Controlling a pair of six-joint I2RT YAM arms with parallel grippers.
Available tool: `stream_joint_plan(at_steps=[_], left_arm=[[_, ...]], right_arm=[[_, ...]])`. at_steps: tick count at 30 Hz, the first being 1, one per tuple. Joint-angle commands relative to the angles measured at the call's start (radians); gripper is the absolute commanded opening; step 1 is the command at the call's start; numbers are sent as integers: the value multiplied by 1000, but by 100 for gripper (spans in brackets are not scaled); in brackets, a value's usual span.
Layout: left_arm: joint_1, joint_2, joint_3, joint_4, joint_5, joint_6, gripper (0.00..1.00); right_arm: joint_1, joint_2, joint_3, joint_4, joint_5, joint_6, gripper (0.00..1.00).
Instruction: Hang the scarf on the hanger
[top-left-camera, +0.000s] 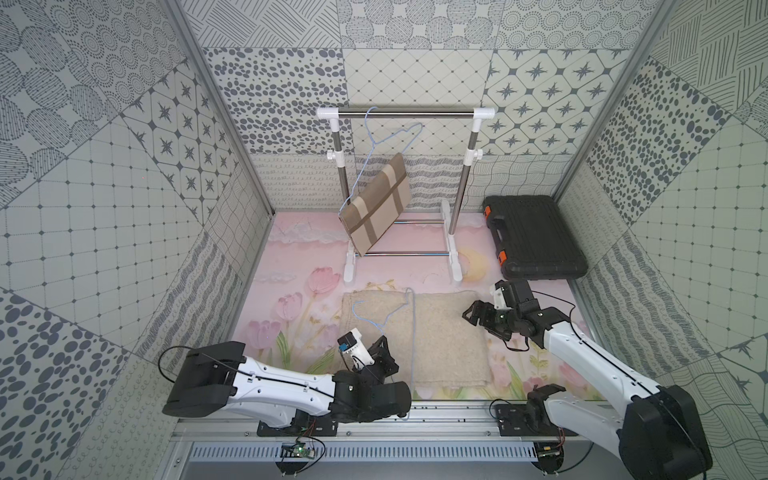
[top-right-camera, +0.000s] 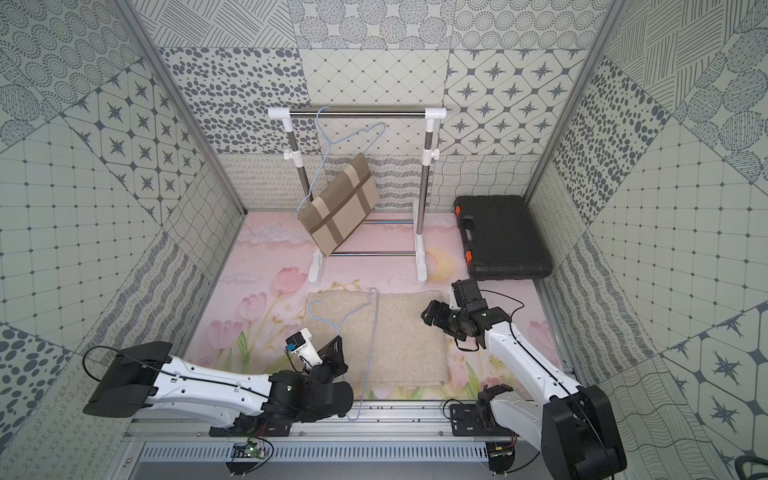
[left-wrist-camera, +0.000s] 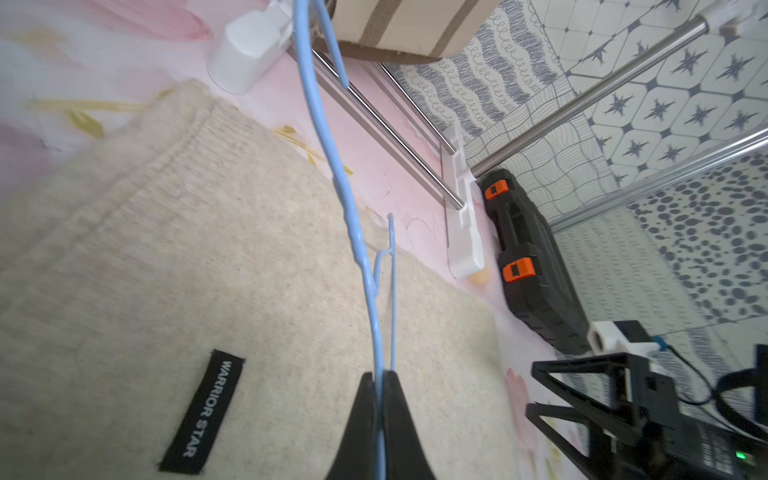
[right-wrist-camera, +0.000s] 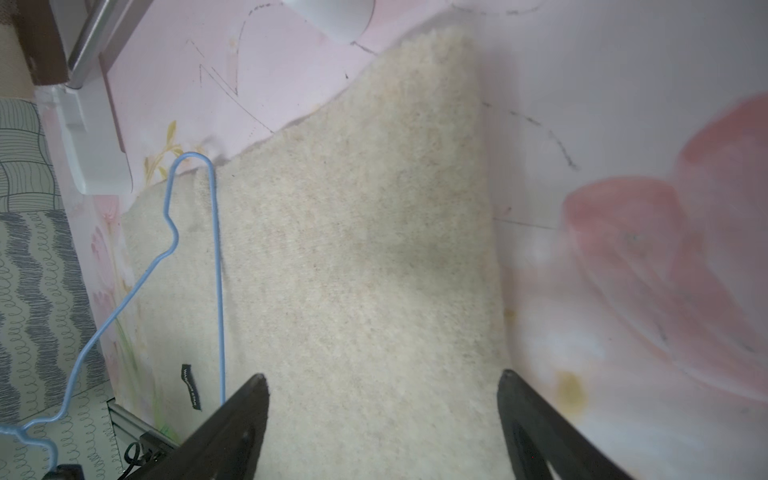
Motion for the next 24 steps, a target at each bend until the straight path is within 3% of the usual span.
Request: stream_joint_plan(at_steps=[1, 10, 21, 24], left_arm=[[3, 208, 117, -715, -154, -1020, 0], [4, 341, -43, -405, -128, -1021, 0], [19, 386, -20, -282, -154, -1018, 0], [29, 389, 9, -268, -168, -1014, 0]], right_arm=[[-4, 5, -37, -10, 49, 2, 89], [-4, 53, -128, 38, 14, -24, 88], [43, 146, -155, 138, -59, -40, 76], [55, 143, -162, 138, -64, -44, 67]])
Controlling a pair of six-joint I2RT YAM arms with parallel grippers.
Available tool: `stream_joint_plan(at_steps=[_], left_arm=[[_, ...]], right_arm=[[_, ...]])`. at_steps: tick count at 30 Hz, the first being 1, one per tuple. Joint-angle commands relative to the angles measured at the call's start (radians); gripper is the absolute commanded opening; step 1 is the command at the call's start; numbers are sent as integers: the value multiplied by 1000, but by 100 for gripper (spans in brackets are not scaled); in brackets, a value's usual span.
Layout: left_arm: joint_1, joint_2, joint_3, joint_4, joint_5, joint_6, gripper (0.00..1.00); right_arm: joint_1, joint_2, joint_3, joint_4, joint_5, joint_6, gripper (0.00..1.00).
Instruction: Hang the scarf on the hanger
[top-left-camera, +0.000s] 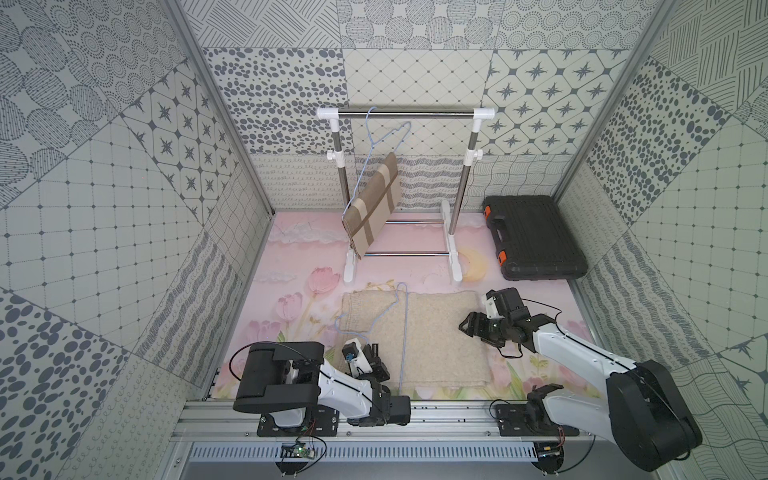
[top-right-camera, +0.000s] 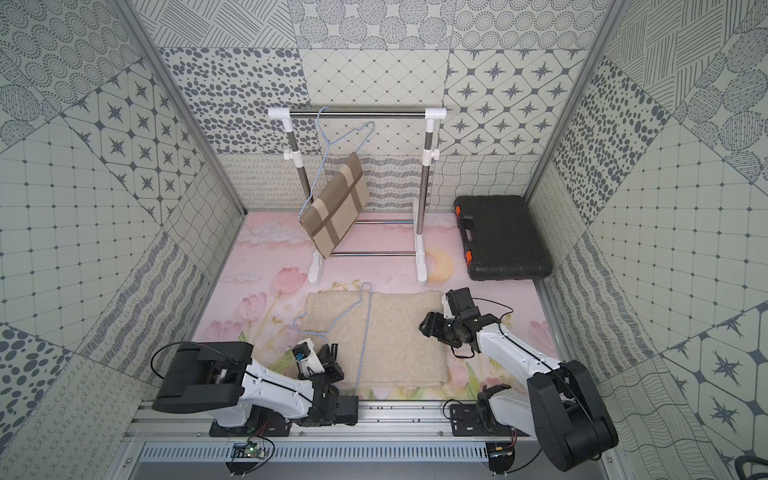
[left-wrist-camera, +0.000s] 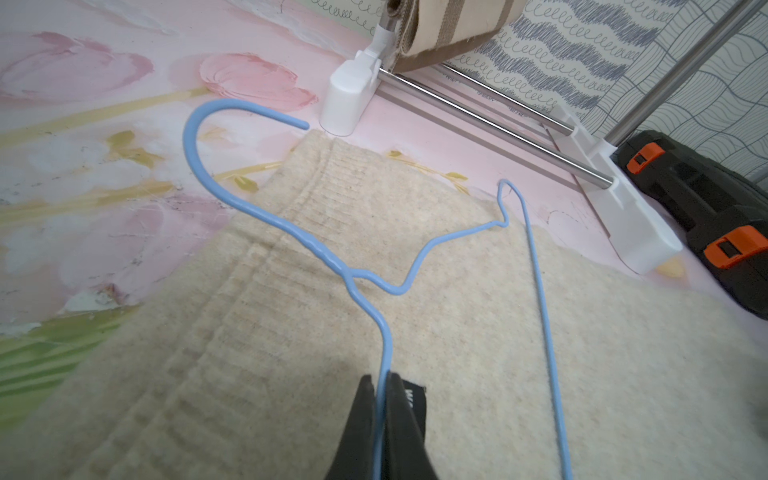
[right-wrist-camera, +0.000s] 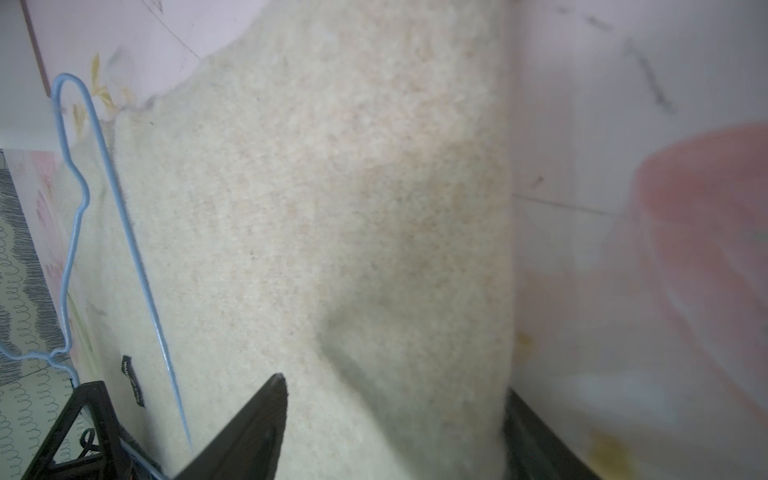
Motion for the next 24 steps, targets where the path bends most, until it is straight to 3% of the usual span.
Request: stream_joint_plan(at_steps=[1, 3, 7, 11, 17, 24], left_arm=[[16, 15, 32, -100, -129, -782, 0], [19, 24, 32, -74, -130, -784, 0], [24, 38, 51, -63, -129, -781, 0], [20, 31, 31, -59, -119, -782, 0], [14, 2, 40, -124, -125, -781, 0], [4, -33, 48, -177, -138, -782, 0]], right_arm=[[20, 27, -48, -46, -19, -12, 63], [38, 12, -36, -51, -23, -19, 52], [148, -28, 55, -133, 6, -35, 21], [268, -23, 231, -187, -3, -13, 2], [386, 190, 529, -149, -55, -9, 0], [467, 479, 619, 95, -140, 93, 0]])
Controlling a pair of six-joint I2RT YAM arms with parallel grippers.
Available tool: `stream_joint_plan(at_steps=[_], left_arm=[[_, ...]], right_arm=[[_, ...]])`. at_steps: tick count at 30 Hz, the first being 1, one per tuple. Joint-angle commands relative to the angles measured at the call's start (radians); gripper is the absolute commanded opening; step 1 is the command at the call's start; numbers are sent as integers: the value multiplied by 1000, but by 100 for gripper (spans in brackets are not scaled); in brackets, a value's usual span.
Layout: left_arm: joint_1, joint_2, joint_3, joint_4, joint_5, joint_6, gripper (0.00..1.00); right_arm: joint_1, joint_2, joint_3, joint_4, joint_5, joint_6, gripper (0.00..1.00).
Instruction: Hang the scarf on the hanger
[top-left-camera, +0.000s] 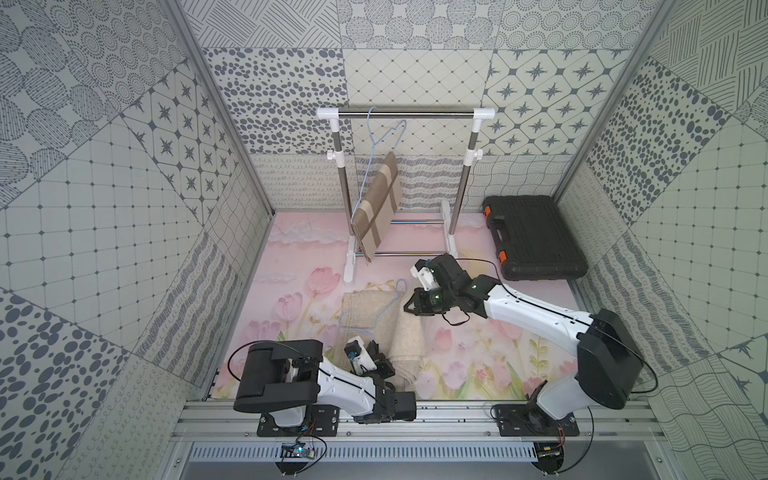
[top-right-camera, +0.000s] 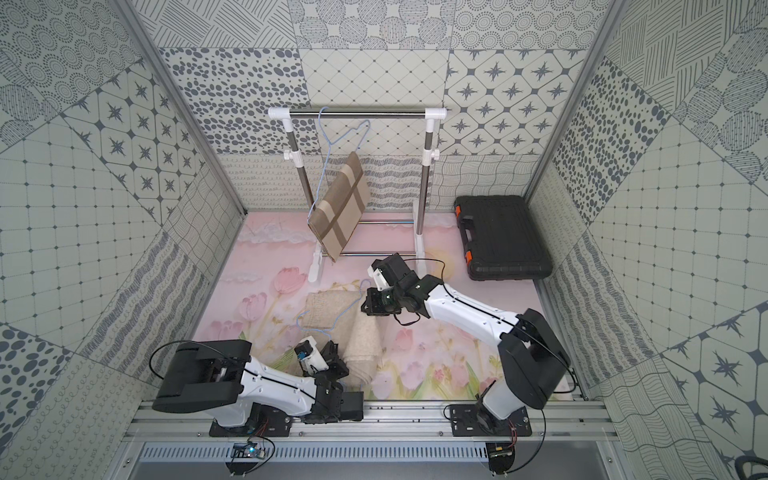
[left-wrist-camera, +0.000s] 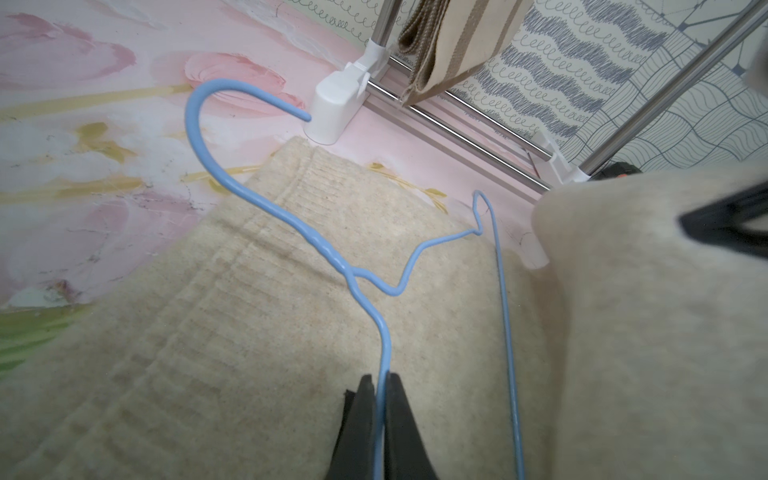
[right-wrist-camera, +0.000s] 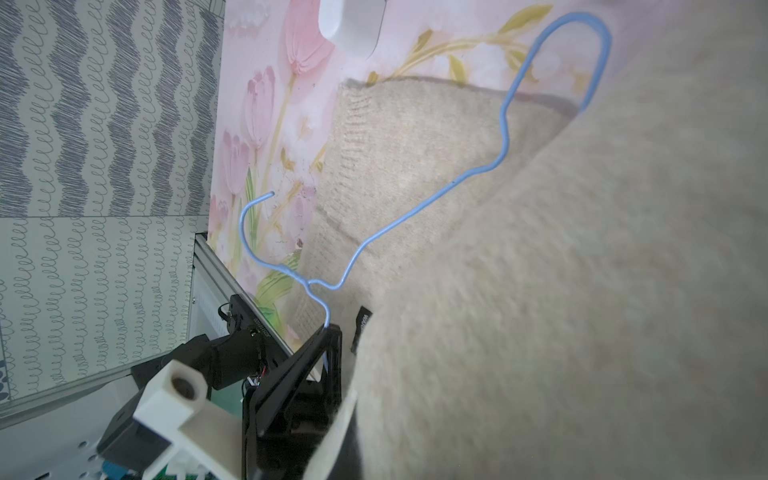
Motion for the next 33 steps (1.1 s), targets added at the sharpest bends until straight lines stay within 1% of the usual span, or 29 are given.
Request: stream_joint_plan(at_steps=[1, 5, 9, 12, 13, 14, 16, 17, 19, 21, 22, 25, 26, 27, 30, 33], left_arm=[[-7, -28, 7, -203, -113, -773, 0], [-10, -55, 2, -228, -118, -774, 0], [-13, -65, 14, -257, -124, -772, 0], [-14, -75, 12, -274, -132, -771, 0], [-15, -79, 10, -271, -131, -771, 0], [-15, -82, 9, -272, -134, -771, 0], [-20, -85, 8, -277, -137, -770, 0], [-23, -87, 4, -274, -140, -771, 0], [-27, -93, -1, -271, -143, -771, 0], [-30, -92, 0, -271, -147, -771, 0], [-32, -92, -1, -271, -147, -771, 0], [-34, -93, 1, -270, -150, -771, 0], [-35, -94, 2, -272, -152, -771, 0], [-34, -95, 3, -275, -154, -771, 0], [-36, -100, 9, -284, -161, -771, 0], [-37, -104, 22, -302, -170, -770, 0]], right_arm=[[37, 105, 1, 152, -57, 63, 0], [64, 216, -28, 292, -92, 97, 0], [101, 290, -44, 436, -154, 152, 0], [107, 294, -49, 433, -175, 145, 0], [103, 283, -46, 403, -174, 131, 2], [99, 262, -46, 377, -171, 119, 29], [81, 206, -52, 332, -161, 89, 73], [63, 167, -59, 300, -161, 67, 81], [32, 94, -62, 232, -156, 37, 82], [8, 37, -56, 161, -148, 1, 81], [4, 10, -55, 129, -141, -12, 77], [10, -21, -64, 81, -151, -30, 59], [21, -15, -72, 81, -148, -32, 51], [37, 1, -77, 82, -147, -38, 42], [85, 101, -68, 113, -149, -46, 24], [116, 201, -61, 182, -146, -36, 9]])
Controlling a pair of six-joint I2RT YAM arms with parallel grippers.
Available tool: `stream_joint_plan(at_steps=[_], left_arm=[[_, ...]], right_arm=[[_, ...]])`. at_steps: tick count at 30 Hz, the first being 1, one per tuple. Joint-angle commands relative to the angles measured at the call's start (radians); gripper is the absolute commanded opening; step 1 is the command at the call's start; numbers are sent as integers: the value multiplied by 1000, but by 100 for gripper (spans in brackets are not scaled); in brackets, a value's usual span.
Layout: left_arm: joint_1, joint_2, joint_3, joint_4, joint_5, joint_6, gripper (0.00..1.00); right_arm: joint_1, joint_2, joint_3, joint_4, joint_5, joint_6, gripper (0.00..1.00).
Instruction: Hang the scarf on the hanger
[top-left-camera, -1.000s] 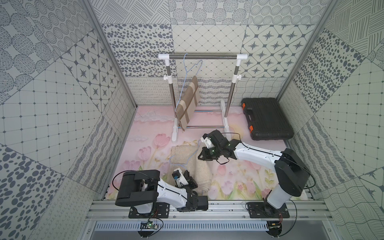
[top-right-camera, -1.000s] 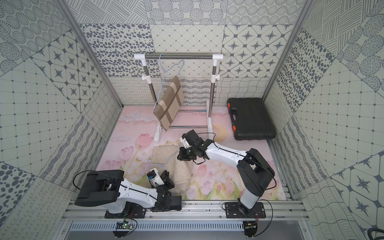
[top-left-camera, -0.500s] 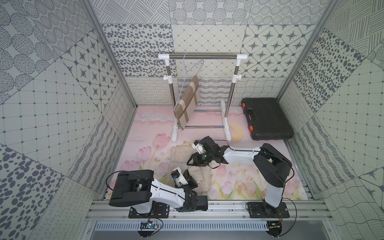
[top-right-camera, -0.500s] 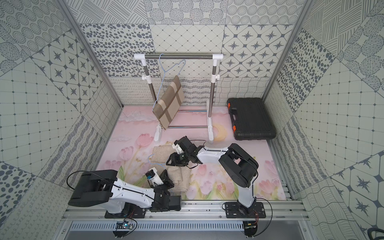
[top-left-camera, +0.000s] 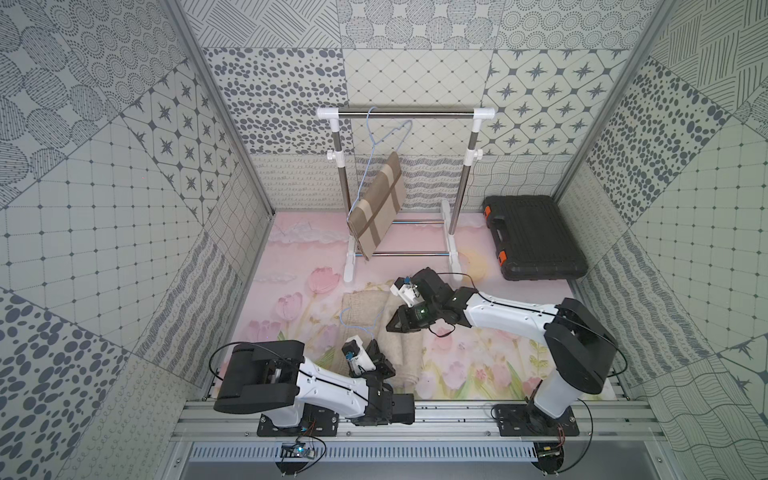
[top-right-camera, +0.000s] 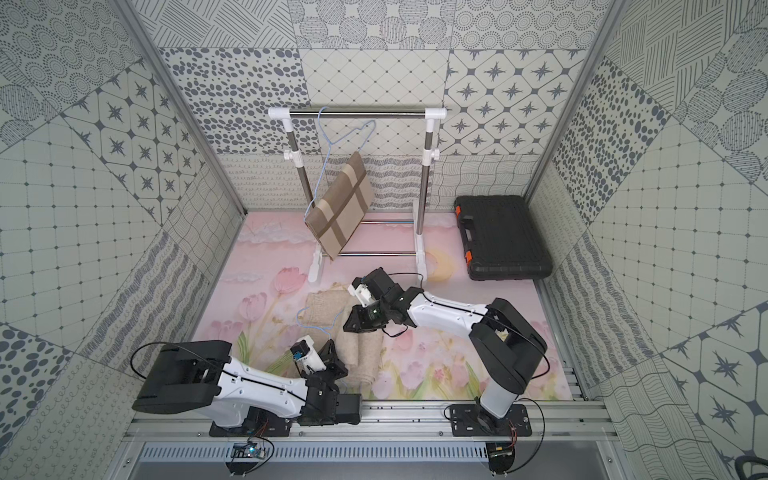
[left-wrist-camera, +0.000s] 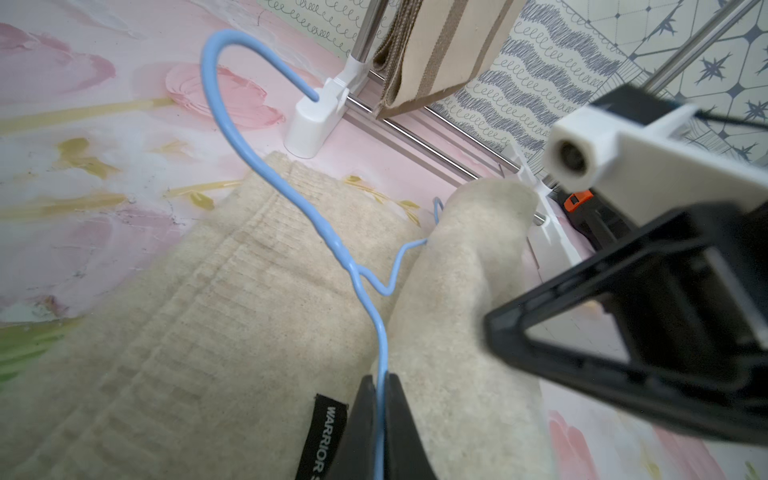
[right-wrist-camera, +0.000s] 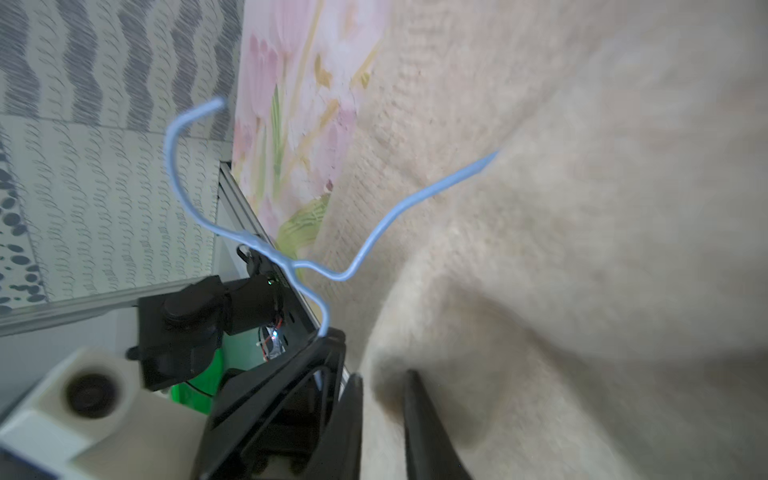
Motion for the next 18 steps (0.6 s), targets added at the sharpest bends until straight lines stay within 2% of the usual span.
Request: stream_joint_plan(at_steps=[1, 2, 5, 6, 10, 11, 13, 18], left_arm=[[-4, -7, 21, -256, -145, -777, 0], [-6, -8, 24, -257, -151, -777, 0], [-9, -13, 38, -272, -168, -777, 0], [-12, -14, 42, -276, -176, -776, 0], [-27, -22, 54, -291, -207, -776, 0], [-30, -23, 55, -293, -212, -777, 0], [-37, -25, 53, -303, -219, -776, 0], [-43, -25, 53, -312, -235, -776, 0]], right_arm=[[28, 89, -2, 45, 8, -18, 4], [31, 110, -7, 67, 3, -16, 1], [34, 132, -20, 99, -17, -25, 1], [33, 130, -25, 106, -25, -26, 8], [26, 61, -44, 87, -29, -32, 44], [17, 34, -52, 68, -25, -36, 50], [-6, -56, -58, 3, -8, -51, 55], [-48, -216, -29, -143, -5, -78, 61]])
